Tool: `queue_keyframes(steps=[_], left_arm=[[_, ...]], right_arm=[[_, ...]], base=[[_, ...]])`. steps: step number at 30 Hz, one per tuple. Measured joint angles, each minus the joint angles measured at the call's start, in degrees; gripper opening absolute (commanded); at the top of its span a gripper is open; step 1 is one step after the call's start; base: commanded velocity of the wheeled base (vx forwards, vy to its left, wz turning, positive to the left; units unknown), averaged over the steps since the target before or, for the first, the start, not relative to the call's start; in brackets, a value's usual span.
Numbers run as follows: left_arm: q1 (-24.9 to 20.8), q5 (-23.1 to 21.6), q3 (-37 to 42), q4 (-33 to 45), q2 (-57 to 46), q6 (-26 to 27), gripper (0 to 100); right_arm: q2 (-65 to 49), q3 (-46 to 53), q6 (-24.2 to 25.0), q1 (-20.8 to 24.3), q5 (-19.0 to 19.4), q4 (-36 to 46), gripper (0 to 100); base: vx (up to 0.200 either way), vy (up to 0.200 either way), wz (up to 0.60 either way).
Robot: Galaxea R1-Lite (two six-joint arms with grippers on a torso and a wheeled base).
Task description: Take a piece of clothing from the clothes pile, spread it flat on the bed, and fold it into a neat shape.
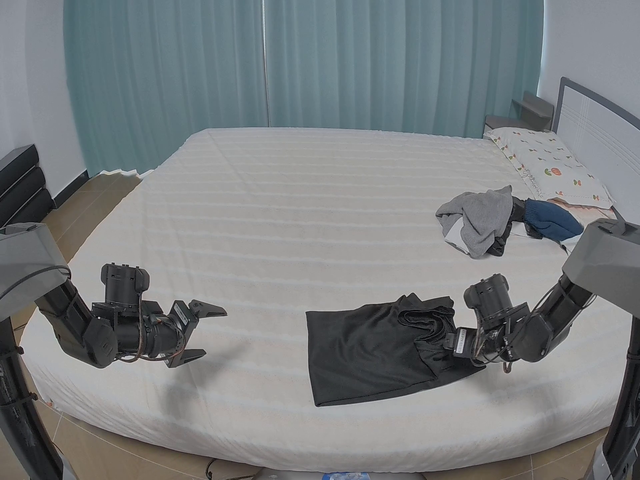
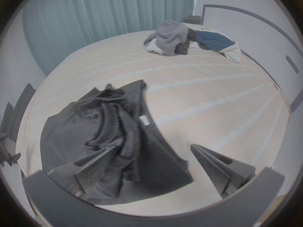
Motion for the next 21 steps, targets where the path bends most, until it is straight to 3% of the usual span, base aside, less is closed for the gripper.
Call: queue_keyframes(steps=[10,21], left_arm=[[0.05,0.00,-0.05,0.02,0.02,-0.06,100],[0.00,0.00,-0.09,0.02,0.02,-0.04,100]], right_arm=[[-2.79,6.89,-0.59,-7.40,4.80,-5.94,100],[-7.67,10.56,1.26,-9.46,19.53,-10.64,100]], base=[[0.000,0.000,0.00],[0.000,0.000,0.00]])
